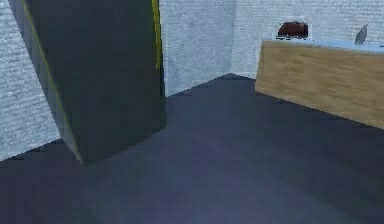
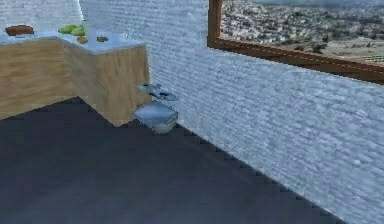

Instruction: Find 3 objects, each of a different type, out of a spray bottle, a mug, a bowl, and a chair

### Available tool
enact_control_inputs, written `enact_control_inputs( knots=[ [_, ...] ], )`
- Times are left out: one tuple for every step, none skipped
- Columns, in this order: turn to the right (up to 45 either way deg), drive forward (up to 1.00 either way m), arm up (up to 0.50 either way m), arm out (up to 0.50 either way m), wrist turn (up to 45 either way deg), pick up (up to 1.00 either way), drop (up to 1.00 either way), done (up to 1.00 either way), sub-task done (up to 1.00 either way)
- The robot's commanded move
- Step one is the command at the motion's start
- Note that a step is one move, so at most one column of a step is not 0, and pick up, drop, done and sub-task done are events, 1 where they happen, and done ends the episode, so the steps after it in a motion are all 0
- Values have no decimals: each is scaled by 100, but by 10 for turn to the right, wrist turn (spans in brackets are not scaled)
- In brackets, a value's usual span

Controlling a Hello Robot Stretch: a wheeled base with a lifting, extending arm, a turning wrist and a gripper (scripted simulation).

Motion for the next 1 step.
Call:
enact_control_inputs(
  knots=[
    [-270,0,0,0,0,0,0,0,0]
  ],
)
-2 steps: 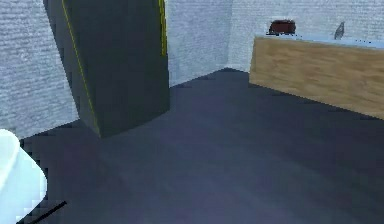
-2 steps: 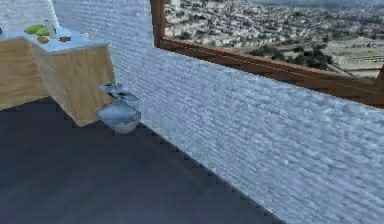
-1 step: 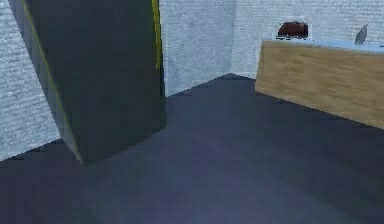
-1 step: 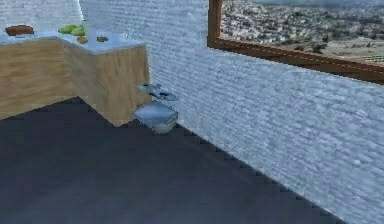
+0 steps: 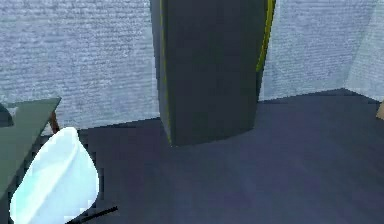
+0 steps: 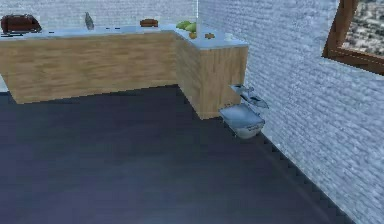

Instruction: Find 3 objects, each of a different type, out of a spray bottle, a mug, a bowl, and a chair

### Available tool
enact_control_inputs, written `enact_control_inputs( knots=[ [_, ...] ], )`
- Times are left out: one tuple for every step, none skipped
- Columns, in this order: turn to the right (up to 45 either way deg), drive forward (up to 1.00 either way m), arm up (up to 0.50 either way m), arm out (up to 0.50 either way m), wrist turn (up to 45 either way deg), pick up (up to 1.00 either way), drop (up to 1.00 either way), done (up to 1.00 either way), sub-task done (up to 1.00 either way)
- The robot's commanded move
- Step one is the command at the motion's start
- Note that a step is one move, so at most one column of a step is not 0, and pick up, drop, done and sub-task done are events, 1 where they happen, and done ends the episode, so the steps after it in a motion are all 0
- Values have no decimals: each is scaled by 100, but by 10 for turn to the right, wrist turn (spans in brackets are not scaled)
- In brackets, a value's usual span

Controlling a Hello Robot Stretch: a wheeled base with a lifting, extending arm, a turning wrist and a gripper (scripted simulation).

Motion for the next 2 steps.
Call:
enact_control_inputs(
  knots=[
    [0,100,0,0,0,0,0,0,0],
    [-90,0,0,0,0,0,0,0,0]
  ],
)
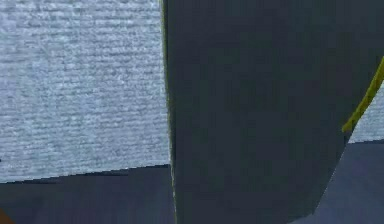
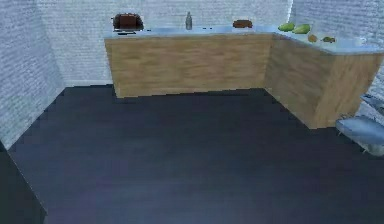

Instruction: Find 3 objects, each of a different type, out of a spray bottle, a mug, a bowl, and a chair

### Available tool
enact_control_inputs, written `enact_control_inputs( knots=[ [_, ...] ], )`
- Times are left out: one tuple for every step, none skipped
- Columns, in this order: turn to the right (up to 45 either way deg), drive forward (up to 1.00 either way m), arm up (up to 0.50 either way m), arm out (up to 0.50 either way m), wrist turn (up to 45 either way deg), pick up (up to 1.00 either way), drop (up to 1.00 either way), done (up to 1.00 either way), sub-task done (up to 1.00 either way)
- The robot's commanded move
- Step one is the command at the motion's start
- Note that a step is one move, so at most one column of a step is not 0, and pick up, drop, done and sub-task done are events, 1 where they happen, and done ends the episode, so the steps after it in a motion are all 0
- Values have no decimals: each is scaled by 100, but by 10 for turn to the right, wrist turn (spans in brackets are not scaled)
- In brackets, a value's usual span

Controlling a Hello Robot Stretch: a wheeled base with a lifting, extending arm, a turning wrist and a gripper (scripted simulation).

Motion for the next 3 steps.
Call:
enact_control_inputs(
  knots=[
    [0,10,0,0,0,0,0,0,0],
    [-450,0,0,0,0,0,0,0,0],
    [-270,0,0,0,0,0,0,0,0]
  ],
)
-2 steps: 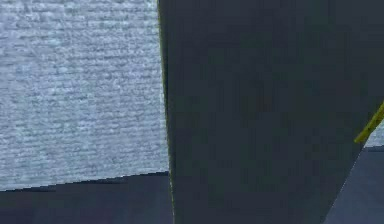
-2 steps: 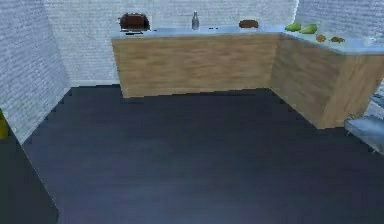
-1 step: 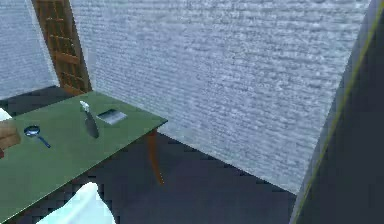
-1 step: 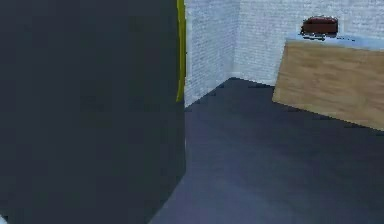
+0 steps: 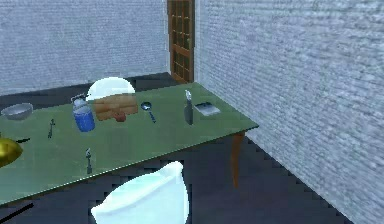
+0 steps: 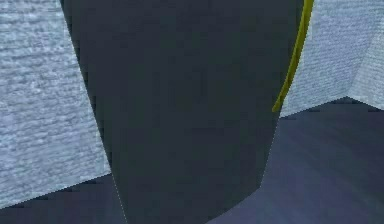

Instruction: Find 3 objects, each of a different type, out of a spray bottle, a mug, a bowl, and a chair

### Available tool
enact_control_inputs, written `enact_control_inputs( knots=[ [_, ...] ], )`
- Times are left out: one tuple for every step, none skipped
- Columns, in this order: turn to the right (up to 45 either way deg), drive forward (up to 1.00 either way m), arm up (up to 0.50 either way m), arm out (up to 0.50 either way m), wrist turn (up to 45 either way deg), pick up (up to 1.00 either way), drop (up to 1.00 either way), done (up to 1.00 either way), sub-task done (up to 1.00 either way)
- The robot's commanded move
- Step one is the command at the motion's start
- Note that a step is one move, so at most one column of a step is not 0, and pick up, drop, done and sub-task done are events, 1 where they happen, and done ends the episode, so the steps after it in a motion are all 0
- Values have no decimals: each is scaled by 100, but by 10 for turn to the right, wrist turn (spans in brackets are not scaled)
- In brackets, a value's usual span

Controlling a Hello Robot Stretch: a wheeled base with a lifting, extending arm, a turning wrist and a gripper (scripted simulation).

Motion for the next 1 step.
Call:
enact_control_inputs(
  knots=[
    [0,0,0,0,0,0,0,100,0]
  ],
)
